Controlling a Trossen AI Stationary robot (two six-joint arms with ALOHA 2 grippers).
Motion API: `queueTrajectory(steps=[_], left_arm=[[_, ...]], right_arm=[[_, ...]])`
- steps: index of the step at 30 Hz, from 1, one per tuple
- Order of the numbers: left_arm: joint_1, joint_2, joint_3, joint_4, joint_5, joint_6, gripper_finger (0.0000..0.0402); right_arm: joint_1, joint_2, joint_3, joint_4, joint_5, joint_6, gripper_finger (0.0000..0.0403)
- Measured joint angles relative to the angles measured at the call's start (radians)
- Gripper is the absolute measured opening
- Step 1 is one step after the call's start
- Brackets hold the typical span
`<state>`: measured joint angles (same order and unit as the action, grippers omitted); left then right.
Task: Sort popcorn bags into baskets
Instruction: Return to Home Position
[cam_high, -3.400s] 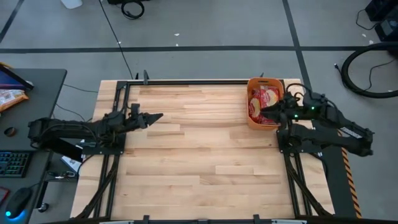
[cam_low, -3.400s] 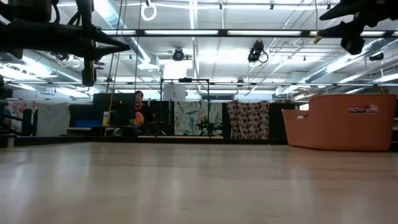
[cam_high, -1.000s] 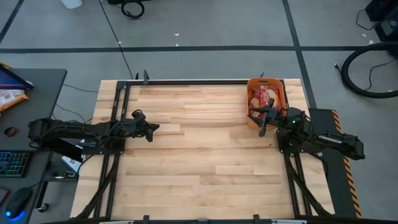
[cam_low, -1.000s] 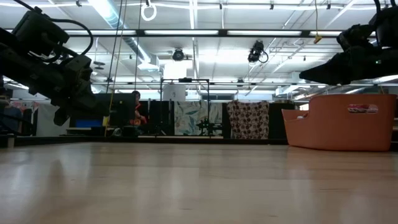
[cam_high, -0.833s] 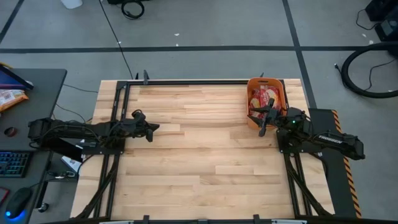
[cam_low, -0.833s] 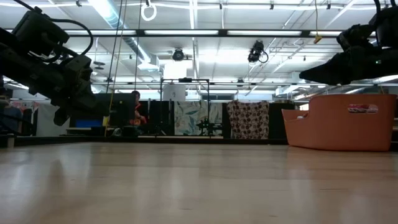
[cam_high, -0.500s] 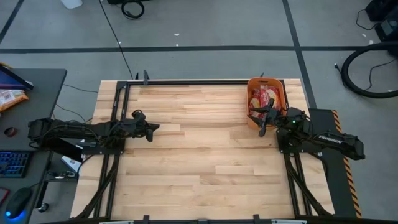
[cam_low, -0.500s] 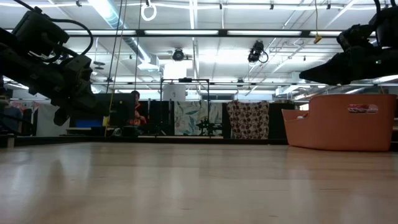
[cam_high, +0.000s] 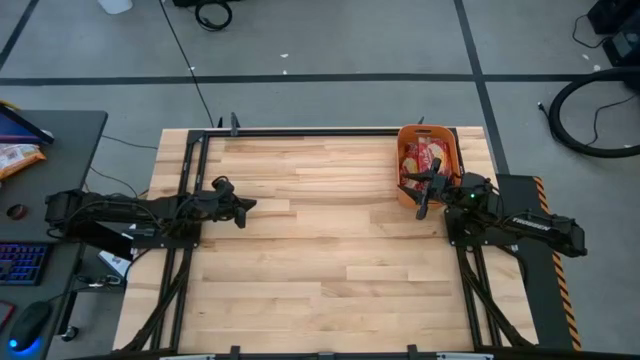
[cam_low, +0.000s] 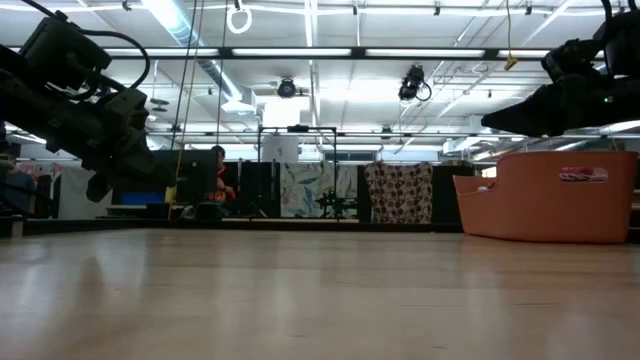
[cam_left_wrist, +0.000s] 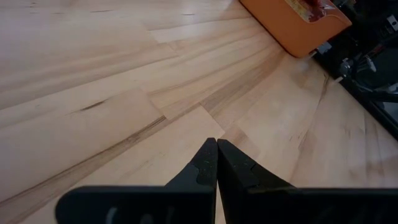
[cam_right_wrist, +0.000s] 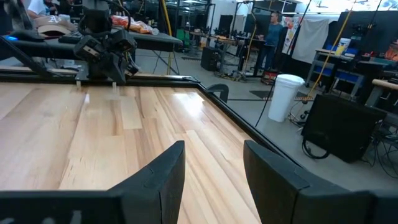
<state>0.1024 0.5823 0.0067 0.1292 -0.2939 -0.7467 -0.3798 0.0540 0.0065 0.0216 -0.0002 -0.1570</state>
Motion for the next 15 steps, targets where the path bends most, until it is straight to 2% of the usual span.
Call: queueTrajectory(steps=[8,15], left_arm=[[-0.052,-0.014,0.0,0.001,-0.006,0.0,0.0007],[-0.057,-0.013,0.0,0.001,-0.008,0.0,0.0007]], right_arm=[[0.0,0.0,0.0,0.0,0.0,0.0,0.0168],[0.0,0.0,0.0,0.0,0.0,0.0,0.0168]])
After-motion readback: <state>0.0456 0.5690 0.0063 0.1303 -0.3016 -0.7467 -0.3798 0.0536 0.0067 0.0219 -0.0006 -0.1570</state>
